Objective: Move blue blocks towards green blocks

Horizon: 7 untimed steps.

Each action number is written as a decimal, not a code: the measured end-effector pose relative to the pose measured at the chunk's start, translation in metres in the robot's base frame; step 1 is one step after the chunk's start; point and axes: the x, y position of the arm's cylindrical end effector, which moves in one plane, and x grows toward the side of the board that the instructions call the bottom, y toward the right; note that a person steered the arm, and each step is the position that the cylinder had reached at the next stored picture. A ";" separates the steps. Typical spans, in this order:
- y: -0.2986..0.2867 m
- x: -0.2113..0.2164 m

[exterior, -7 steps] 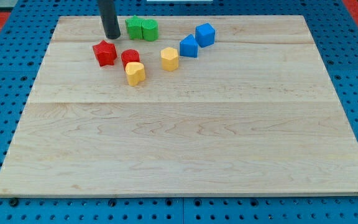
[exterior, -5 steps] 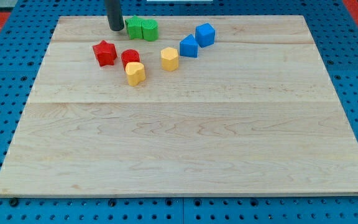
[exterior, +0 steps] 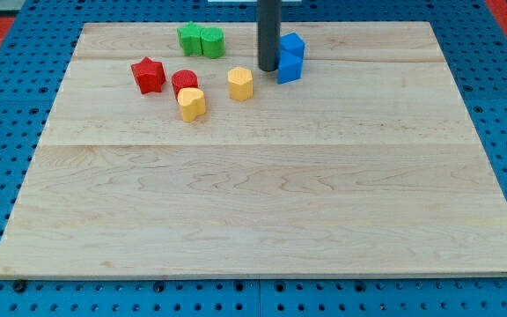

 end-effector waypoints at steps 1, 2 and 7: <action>0.035 0.040; 0.022 0.045; 0.024 -0.040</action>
